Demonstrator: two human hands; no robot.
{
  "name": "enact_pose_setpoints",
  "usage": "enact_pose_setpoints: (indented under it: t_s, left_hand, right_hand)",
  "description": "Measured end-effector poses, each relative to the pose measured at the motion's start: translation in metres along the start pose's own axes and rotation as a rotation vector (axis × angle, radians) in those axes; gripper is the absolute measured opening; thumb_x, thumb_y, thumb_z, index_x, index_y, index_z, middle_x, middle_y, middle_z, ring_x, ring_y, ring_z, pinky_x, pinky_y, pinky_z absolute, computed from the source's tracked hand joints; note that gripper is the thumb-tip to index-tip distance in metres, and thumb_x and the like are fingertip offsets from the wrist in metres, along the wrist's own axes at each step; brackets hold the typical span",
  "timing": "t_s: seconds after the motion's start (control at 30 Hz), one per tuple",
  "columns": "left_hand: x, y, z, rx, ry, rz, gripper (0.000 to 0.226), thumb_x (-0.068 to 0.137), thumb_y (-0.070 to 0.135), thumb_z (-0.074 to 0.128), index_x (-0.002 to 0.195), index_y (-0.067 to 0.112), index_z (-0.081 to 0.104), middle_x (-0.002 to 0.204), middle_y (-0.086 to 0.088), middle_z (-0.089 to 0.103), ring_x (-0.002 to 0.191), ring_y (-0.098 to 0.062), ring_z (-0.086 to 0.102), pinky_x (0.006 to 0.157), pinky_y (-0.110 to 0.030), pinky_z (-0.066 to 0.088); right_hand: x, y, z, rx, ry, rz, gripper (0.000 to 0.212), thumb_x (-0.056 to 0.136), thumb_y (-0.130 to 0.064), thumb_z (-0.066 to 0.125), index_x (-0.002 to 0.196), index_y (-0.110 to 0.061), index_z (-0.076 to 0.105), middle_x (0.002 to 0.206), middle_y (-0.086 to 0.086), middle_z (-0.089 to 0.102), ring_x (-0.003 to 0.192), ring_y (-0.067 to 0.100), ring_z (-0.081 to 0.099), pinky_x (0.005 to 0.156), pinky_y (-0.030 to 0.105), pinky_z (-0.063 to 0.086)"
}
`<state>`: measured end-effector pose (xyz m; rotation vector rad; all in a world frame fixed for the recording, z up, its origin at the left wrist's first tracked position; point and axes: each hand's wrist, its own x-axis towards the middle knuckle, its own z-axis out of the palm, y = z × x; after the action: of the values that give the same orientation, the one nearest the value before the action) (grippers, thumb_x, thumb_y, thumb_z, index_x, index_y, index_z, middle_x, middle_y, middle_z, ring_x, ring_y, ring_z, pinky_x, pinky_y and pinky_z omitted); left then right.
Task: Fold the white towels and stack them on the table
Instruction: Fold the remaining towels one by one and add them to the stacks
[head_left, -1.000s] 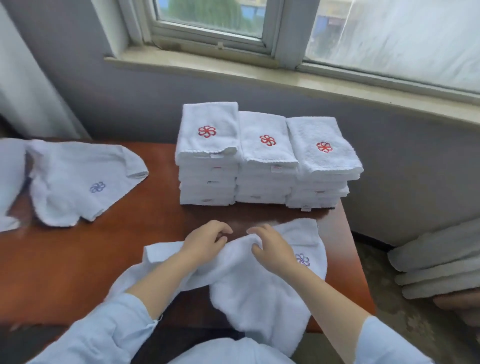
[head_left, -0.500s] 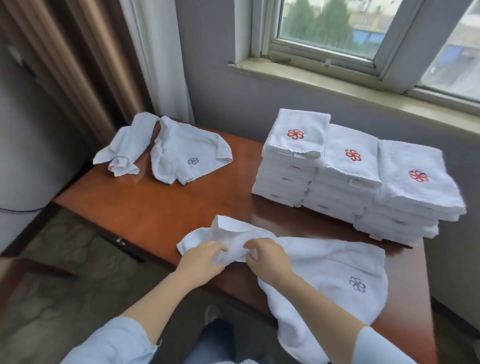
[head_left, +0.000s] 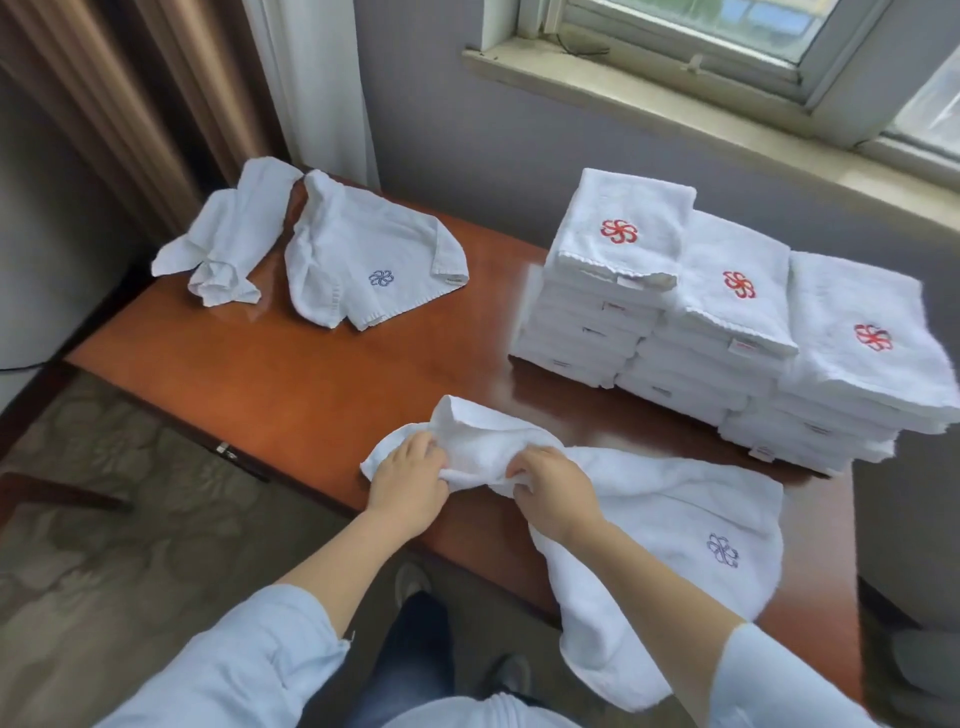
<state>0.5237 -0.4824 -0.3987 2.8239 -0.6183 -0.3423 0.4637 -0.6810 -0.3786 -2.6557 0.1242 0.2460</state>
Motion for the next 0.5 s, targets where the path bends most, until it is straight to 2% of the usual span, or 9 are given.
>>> enact_pose_setpoints:
  t_s: [0.1, 0.17, 0.23, 0.33, 0.4, 0.5]
  left_hand:
    - [0.001, 0.007, -0.023, -0.275, 0.068, -0.148, 0.012, 0.096, 0.027, 0.040, 0.097, 0.021, 0.050, 0.096, 0.006, 0.059, 0.085, -0.020, 0.059, 0.062, -0.032, 0.043]
    - [0.003, 0.010, -0.043, -0.346, 0.118, -0.216, 0.012, 0.099, 0.032, 0.037, 0.099, 0.025, 0.046, 0.083, 0.005, 0.059, 0.072, -0.018, 0.058, 0.057, -0.032, 0.045]
    - [0.005, 0.014, -0.063, -0.395, 0.202, -0.245, 0.008, 0.099, 0.033, 0.040, 0.101, 0.029, 0.047, 0.083, 0.008, 0.060, 0.071, -0.013, 0.057, 0.055, -0.029, 0.044]
    - [0.010, 0.022, -0.089, -0.502, 0.319, -0.283, 0.010, 0.093, 0.029, 0.053, 0.102, 0.028, 0.051, 0.088, 0.012, 0.060, 0.075, -0.009, 0.056, 0.056, -0.027, 0.040]
    - [0.016, 0.023, -0.105, -0.609, 0.323, -0.354, 0.022, 0.090, 0.026, 0.060, 0.110, 0.023, 0.051, 0.098, 0.009, 0.059, 0.084, -0.014, 0.057, 0.065, -0.029, 0.042]
    - [0.026, 0.014, -0.123, -0.781, 0.320, -0.478, 0.039, 0.089, 0.015, 0.058, 0.126, 0.014, 0.047, 0.113, -0.006, 0.058, 0.094, -0.026, 0.058, 0.079, -0.031, 0.044]
  right_hand:
    - [-0.004, -0.004, -0.012, 0.138, 0.068, 0.030, 0.028, 0.086, -0.008, 0.050, 0.105, -0.020, 0.067, 0.106, -0.009, 0.069, 0.103, 0.016, 0.059, 0.074, 0.028, 0.044]
    - [-0.007, -0.008, -0.026, 0.272, 0.144, 0.043, 0.021, 0.086, -0.012, 0.051, 0.099, -0.025, 0.062, 0.096, -0.015, 0.067, 0.092, 0.011, 0.060, 0.070, 0.025, 0.044]
    - [-0.012, -0.013, -0.042, 0.393, 0.225, 0.049, 0.018, 0.085, -0.015, 0.051, 0.089, -0.032, 0.057, 0.084, -0.020, 0.063, 0.083, 0.003, 0.057, 0.065, 0.021, 0.041]
    - [-0.016, -0.019, -0.067, 0.560, 0.379, 0.051, 0.018, 0.081, -0.012, 0.052, 0.077, -0.030, 0.054, 0.074, -0.020, 0.058, 0.073, 0.003, 0.053, 0.064, 0.024, 0.042]
    - [-0.015, -0.021, -0.082, 0.655, 0.485, 0.071, 0.020, 0.081, -0.009, 0.052, 0.071, -0.027, 0.052, 0.067, -0.019, 0.054, 0.066, 0.004, 0.049, 0.062, 0.027, 0.039]
    - [-0.010, -0.020, -0.100, 0.731, 0.597, 0.123, 0.020, 0.083, -0.009, 0.053, 0.071, -0.025, 0.051, 0.067, -0.022, 0.053, 0.065, 0.001, 0.048, 0.064, 0.027, 0.040]
